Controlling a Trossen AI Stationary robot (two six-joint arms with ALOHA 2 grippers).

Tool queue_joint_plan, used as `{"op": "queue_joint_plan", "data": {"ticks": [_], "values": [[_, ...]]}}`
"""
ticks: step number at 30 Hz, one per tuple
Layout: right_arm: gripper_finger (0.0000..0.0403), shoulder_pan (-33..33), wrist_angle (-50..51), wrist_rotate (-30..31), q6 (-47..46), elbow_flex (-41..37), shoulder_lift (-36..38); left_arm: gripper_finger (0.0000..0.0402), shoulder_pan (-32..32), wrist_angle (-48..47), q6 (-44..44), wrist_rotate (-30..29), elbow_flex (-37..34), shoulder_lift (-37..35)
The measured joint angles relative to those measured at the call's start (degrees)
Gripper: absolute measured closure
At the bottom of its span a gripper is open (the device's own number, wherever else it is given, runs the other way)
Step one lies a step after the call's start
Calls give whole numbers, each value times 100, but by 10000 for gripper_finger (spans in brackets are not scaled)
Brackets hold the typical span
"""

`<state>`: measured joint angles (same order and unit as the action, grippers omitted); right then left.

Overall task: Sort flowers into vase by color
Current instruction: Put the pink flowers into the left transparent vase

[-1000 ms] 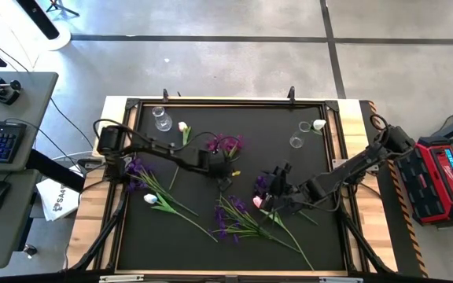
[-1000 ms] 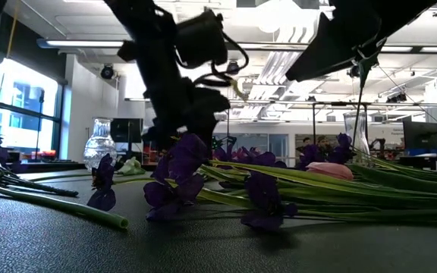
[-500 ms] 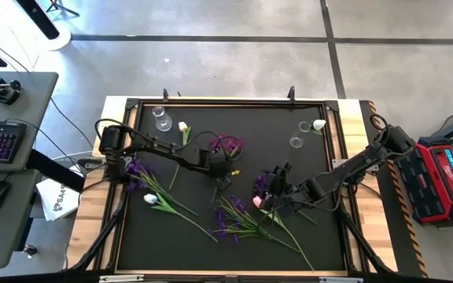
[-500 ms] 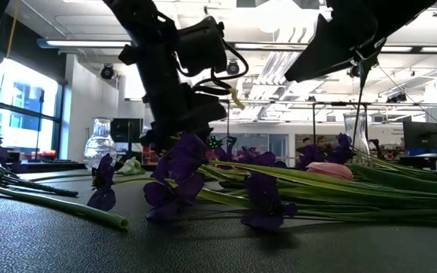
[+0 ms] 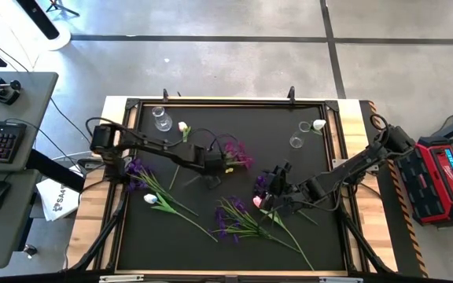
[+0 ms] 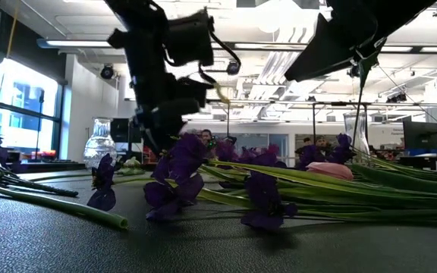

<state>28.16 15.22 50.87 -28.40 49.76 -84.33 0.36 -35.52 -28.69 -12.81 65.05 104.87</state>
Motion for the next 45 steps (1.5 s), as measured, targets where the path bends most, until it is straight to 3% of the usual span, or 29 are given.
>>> {"op": "queue_joint_plan", "data": {"ticks": [9,13,27,31,37,45], "values": [[144,0,-2,-1,-4,0,0,350,18,412,237,-376,-712,-482],[144,0,-5,0,-6,0,0,339,159,580,222,-147,-922,-454],[144,0,-39,0,18,0,0,211,236,817,-120,-66,-1002,-412],[144,0,-39,0,22,0,0,198,242,862,-105,-127,-1002,-412],[144,0,-39,124,37,0,0,221,420,884,343,206,-994,-374],[144,-2,-41,144,20,0,0,314,525,938,1016,380,-978,-277]]}}
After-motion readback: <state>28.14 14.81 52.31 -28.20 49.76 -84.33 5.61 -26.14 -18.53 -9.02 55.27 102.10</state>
